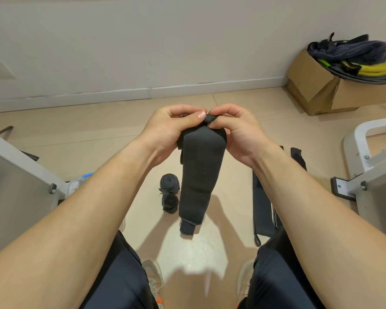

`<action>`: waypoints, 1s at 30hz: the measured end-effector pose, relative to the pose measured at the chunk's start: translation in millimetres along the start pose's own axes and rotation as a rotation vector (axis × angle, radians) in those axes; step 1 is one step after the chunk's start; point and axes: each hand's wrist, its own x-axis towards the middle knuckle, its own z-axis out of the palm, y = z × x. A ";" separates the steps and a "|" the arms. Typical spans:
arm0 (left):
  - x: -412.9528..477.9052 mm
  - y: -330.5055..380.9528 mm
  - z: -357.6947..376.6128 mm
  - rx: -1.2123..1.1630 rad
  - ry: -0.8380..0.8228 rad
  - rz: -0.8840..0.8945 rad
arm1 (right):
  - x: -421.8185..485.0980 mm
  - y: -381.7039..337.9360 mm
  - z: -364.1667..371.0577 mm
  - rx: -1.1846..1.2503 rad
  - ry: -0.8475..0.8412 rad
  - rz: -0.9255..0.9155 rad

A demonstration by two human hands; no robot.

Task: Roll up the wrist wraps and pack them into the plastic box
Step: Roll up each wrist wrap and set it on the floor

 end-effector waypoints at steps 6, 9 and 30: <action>3.8 0.0 -3.8 -0.039 0.093 0.008 | -1.5 -4.4 -1.4 -0.001 0.011 0.026; 4.4 -0.5 -6.2 -0.088 0.077 0.028 | 0.3 -2.3 -5.1 -0.044 0.039 0.082; 2.3 -17.6 20.4 0.152 0.253 0.148 | -0.6 15.2 18.2 -0.465 0.140 -0.089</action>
